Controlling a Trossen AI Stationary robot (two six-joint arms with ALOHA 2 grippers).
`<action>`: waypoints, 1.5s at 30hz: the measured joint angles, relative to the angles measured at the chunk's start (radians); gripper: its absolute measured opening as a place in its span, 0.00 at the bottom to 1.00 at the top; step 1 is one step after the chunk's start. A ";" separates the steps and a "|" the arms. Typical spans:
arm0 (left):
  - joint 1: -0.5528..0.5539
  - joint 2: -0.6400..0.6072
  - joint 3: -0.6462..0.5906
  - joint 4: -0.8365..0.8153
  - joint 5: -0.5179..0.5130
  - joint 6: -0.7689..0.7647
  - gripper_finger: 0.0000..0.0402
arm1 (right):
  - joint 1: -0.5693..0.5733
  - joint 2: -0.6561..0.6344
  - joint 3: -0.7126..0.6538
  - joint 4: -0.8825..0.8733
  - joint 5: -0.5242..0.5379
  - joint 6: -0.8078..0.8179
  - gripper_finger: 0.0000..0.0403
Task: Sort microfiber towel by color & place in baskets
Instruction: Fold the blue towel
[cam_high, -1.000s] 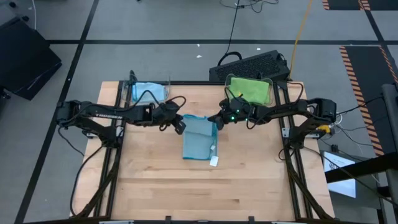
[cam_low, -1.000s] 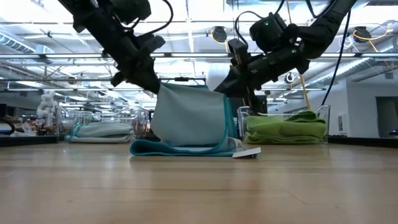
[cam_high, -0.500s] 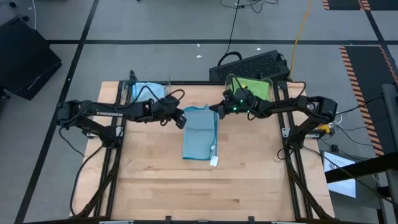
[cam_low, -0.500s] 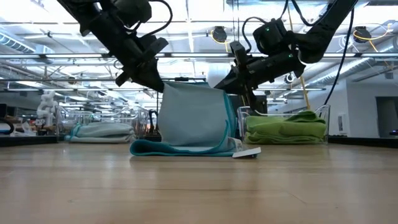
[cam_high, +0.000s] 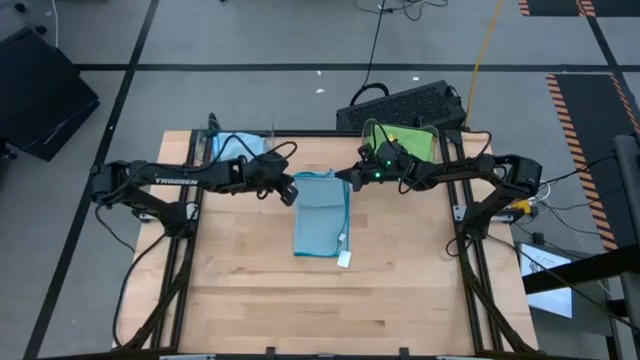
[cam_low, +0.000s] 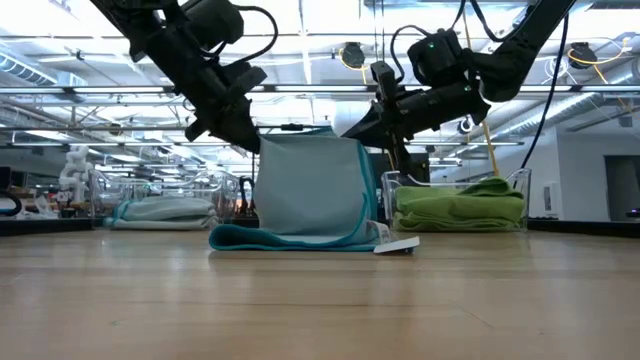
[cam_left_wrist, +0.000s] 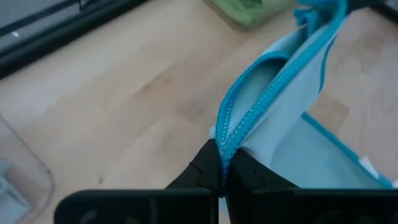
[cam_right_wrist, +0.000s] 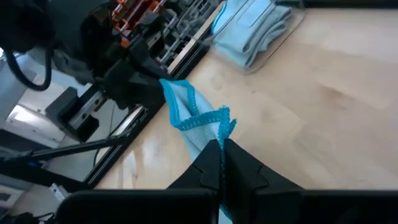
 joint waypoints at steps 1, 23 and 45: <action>-0.005 0.000 0.000 -0.014 0.006 0.000 0.02 | 0.008 0.000 0.000 0.000 0.000 0.004 0.00; 0.095 -0.040 0.000 0.151 -0.056 0.055 0.02 | -0.071 0.000 0.001 0.152 0.051 0.027 0.00; -0.019 -0.040 -0.016 -0.049 0.045 0.054 0.02 | 0.059 0.000 0.000 0.019 0.025 0.055 0.00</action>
